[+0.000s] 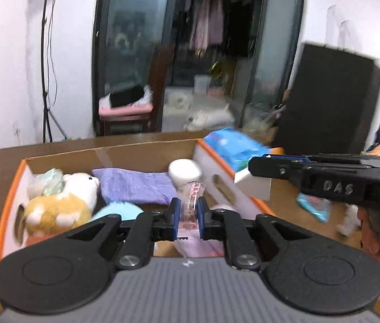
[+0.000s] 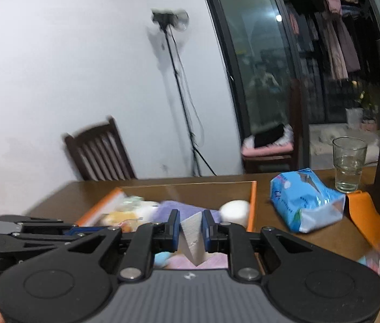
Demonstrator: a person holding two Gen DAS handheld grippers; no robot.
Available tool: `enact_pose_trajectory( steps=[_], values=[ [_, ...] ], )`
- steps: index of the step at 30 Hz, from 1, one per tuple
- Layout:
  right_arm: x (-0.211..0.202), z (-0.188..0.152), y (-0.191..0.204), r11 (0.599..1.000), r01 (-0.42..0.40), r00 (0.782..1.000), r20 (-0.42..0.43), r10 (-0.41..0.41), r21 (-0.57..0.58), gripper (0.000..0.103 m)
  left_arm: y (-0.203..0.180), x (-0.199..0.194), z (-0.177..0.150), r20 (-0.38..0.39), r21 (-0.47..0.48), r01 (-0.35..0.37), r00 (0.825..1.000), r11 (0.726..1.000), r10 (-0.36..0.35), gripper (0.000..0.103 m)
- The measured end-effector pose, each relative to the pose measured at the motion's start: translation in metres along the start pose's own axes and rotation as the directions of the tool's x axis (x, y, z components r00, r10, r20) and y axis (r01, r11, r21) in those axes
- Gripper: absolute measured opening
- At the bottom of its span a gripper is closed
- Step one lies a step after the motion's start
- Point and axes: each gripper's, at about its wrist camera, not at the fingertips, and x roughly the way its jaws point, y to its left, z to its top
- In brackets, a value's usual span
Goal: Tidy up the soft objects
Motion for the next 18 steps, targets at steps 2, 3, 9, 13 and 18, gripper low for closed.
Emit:
enact_pose_trajectory(
  steps=[2,3,9,13,18],
  values=[
    [0.041,0.010,-0.007,0.999,0.044,0.997,-0.063,-0.044,-0.005,0.017,0.007,0.033,0.009,-0.046,-0.003,-0.015,0.999,1.000,0.015,0.014],
    [0.055,0.012,-0.009,0.999,0.050,0.995,-0.084,-0.049,0.001,0.017,0.011,0.048,0.012,-0.062,-0.005,-0.017,0.998,1.000,0.016,0.016],
    [0.107,0.014,-0.014,0.996,0.085,0.989,-0.123,-0.085,-0.003,0.039,0.034,0.077,0.013,-0.064,-0.032,-0.035,0.997,0.999,0.033,0.042],
    [0.107,0.015,-0.012,0.995,0.092,0.991,-0.099,-0.094,-0.027,0.039,0.045,0.066,0.013,-0.044,-0.032,-0.033,0.999,0.999,0.032,0.047],
    [0.077,0.020,-0.008,0.995,0.088,0.994,-0.063,-0.092,-0.056,0.040,0.053,0.029,0.015,0.004,-0.030,-0.095,0.995,0.995,0.095,0.049]
  ],
)
